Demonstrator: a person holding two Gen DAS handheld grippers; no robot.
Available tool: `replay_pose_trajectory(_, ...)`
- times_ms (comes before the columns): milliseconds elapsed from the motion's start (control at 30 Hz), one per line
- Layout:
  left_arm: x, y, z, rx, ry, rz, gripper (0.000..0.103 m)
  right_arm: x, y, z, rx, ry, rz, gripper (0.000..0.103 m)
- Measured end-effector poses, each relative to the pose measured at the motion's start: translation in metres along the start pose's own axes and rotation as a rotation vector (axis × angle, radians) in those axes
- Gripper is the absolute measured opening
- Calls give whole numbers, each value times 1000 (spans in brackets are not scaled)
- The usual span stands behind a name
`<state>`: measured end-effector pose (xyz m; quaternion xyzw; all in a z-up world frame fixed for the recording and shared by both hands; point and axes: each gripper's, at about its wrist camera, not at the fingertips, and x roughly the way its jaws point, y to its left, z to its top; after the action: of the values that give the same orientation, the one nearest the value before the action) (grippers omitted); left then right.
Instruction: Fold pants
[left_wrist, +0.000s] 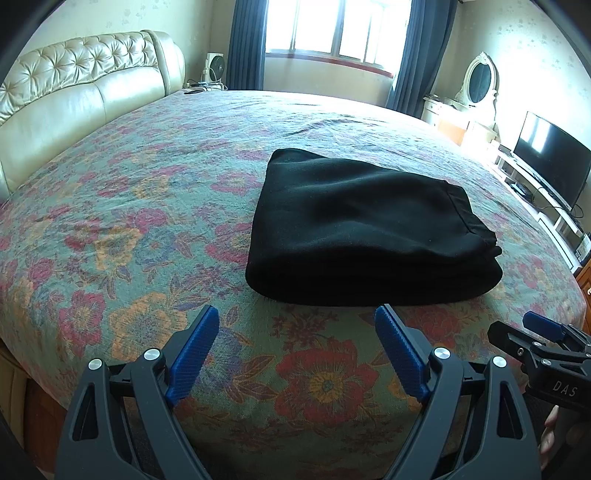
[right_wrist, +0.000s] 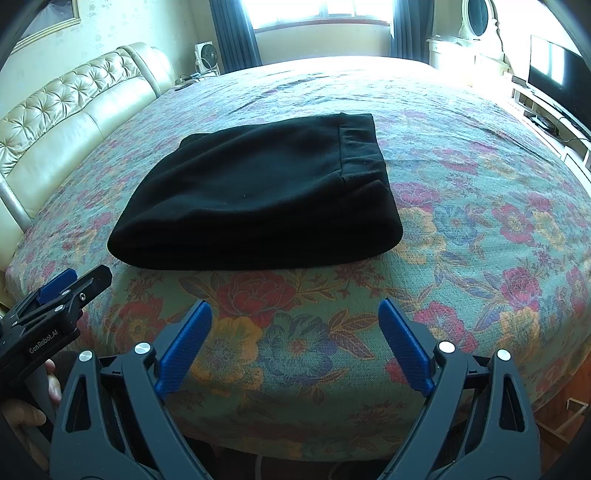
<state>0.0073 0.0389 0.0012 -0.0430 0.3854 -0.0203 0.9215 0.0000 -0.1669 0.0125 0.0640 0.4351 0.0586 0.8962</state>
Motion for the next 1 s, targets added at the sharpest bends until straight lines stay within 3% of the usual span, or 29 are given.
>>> replay_pose_trajectory(333,-6,-4,5,18,-38,27,85,-2,1,-1,5,-3,8,92)
replay_pose_trajectory(467,-8,-10,10,35,-55,2,85,-2,1,-1,6,-2,11,92)
replay_pose_trajectory(600,-19,-14,15,20,-136,32,85,-4,1,-1,11,-1,14,92)
replay_pose_trajectory(767,-21,-7,25,-62,-127,-150,88,-3,-2,-2,20,4,18,92)
replay_pose_trajectory(800,-21,-11,26,-36,-130,-140,88,-3,-2,-2,21,5,19,92)
replay_pose_trajectory(900,-25,-31,25,106,-189,1,88,-1,-3,-3,22,10,23,92)
replay_pose_trajectory(1000,-22,-35,27,114,-183,-29,88,2,-4,-4,22,19,23,92)
